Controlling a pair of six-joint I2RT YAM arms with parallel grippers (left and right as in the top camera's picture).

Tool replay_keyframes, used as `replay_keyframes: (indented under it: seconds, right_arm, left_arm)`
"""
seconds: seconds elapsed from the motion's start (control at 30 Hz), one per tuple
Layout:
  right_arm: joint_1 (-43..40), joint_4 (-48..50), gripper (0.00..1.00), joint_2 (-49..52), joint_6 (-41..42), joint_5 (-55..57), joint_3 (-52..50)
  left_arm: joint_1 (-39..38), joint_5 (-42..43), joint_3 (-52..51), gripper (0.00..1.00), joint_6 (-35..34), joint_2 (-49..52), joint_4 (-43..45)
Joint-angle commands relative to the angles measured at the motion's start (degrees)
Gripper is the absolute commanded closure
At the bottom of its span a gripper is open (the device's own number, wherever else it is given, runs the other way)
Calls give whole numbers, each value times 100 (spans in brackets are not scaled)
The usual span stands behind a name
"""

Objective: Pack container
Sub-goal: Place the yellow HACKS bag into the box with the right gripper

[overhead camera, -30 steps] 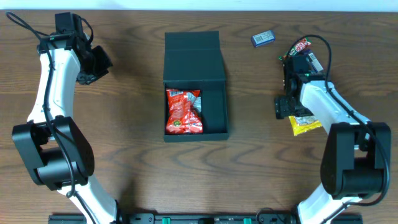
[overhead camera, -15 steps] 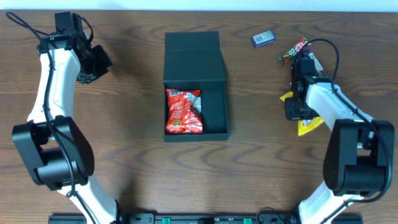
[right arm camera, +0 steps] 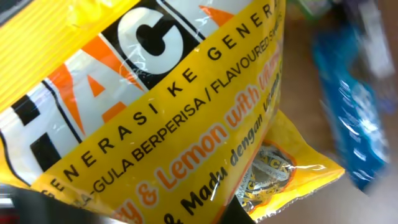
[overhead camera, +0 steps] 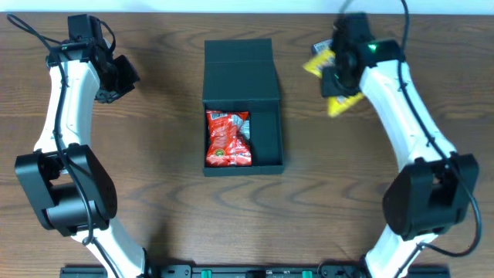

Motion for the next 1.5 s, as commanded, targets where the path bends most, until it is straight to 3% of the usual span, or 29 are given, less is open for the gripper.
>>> replay_keyframes:
  seconds: [0.0, 0.27, 0.5, 0.73, 1.37, 1.4, 1.47]
  right_arm:
    - [518, 4, 99, -61, 999, -402, 249]
    - [1766, -31, 98, -35, 3397, -616, 227]
    - [2347, 17, 98, 133, 4299, -564, 227]
    - [2597, 297, 98, 439, 4518, -1104, 234]
    - [2874, 105, 98, 938, 4483, -997, 234]
    - [2872, 122, 97, 979, 4411, -1027, 234]
    - [2874, 225, 65, 992, 4166, -1182, 234]
  left_arm:
    - [-2, 0, 103, 93, 57, -87, -11]
    - [-2, -2, 103, 92, 57, -87, -9]
    - [-2, -2, 103, 90, 57, -87, -13]
    - [13, -96, 103, 91, 59, -87, -7]
    - [13, -175, 103, 92, 57, -87, -33]
    - [11, -175, 103, 92, 57, -87, -31]
    - [11, -175, 103, 92, 57, -87, -31]
